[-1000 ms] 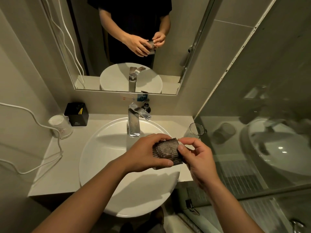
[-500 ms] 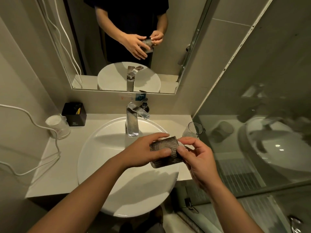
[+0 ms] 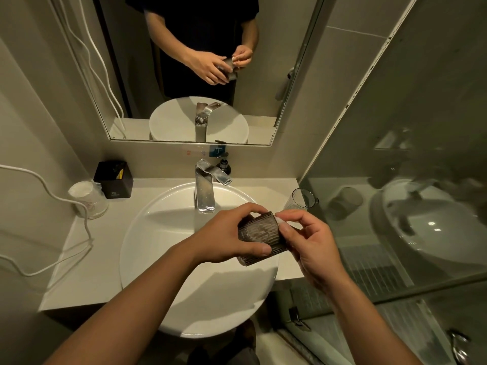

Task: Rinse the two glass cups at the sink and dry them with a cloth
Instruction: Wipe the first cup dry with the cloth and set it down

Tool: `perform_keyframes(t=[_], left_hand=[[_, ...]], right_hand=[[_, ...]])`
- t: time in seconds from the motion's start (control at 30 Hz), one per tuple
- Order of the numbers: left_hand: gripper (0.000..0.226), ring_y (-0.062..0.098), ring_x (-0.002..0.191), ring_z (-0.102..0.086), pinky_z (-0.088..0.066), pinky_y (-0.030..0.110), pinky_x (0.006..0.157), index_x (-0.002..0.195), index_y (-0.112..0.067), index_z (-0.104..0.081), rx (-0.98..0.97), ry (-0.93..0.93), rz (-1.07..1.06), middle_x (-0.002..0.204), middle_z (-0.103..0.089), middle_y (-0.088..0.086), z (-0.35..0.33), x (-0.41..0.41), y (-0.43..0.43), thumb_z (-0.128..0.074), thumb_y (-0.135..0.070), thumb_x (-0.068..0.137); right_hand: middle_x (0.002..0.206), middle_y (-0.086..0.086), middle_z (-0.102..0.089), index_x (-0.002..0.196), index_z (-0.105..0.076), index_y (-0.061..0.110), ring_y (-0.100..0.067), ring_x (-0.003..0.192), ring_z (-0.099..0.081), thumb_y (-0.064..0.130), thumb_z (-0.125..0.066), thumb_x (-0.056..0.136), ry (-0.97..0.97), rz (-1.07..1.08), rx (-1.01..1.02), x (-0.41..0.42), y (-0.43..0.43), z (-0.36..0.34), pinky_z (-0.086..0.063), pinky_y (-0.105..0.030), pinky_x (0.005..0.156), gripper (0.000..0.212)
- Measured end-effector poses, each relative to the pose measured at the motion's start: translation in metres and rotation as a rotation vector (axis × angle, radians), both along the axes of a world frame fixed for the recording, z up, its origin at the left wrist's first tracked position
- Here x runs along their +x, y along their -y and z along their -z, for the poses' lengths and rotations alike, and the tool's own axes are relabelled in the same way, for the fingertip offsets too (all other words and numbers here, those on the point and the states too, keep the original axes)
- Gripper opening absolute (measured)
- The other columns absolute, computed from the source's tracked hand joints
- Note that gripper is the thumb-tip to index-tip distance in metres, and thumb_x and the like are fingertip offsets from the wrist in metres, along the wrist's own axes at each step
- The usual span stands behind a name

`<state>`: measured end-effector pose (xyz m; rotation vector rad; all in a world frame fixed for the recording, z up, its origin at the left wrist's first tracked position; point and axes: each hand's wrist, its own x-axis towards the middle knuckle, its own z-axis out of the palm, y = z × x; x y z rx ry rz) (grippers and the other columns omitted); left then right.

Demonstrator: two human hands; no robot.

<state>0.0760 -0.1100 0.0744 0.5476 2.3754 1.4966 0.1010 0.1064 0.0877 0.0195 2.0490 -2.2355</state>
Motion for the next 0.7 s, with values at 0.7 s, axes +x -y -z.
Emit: perform_keyframes(t=[0.7], left_hand=[[0.071,0.012,0.110,-0.067,-0.060,0.039,0.092,0.130,-0.034,-0.052,0.279,0.089,-0.470,0.116,-0.069,-0.005,0.013,0.000,-0.016,-0.075,-0.063,0.070]], right_hand=[[0.097,0.009,-0.063,0.104,-0.058,0.024,0.001,0.084,-0.059,0.018,-0.067,0.095,-0.307,0.175,0.994,-0.008,-0.031,-0.072,-0.043,-0.013,0.065,0.014]])
